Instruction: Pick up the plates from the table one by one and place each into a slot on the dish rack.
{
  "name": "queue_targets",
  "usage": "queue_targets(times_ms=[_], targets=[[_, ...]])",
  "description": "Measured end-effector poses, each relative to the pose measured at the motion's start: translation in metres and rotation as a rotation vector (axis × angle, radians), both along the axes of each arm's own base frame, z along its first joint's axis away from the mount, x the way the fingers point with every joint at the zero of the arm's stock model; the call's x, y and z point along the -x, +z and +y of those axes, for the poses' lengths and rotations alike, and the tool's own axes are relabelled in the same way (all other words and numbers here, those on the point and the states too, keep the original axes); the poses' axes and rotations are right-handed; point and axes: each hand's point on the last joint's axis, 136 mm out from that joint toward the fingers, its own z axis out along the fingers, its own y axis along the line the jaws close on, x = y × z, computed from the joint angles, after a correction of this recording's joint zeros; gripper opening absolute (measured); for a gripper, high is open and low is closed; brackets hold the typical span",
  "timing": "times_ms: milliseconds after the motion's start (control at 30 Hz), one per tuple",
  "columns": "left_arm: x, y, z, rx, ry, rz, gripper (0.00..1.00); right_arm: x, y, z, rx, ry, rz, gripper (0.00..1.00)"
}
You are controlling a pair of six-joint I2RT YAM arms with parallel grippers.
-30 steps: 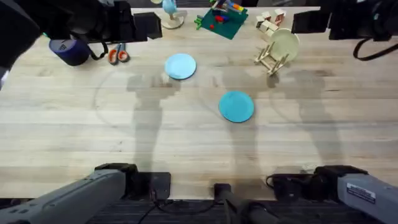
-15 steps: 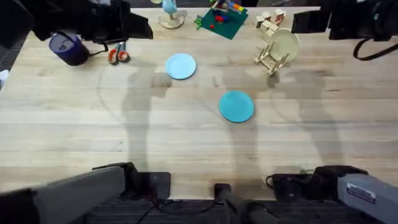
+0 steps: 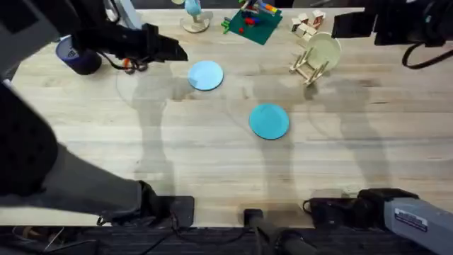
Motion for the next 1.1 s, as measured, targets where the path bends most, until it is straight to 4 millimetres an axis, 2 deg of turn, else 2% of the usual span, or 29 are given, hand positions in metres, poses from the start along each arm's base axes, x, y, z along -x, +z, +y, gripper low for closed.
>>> queue_targets(times_ms=[333, 733, 1100], targets=[[-0.026, -0.049, -0.003, 0.077, -0.033, 0.009, 0.041, 0.000, 0.000, 0.000, 0.000, 0.000, 0.000, 0.996], [-0.030, -0.100, -0.006, 0.138, -0.039, 0.095, 0.041, 0.000, 0.000, 0.000, 0.000, 0.000, 0.000, 0.996], [-0.032, -0.106, -0.009, 0.181, -0.046, 0.103, 0.041, 0.000, 0.000, 0.000, 0.000, 0.000, 0.000, 0.996]])
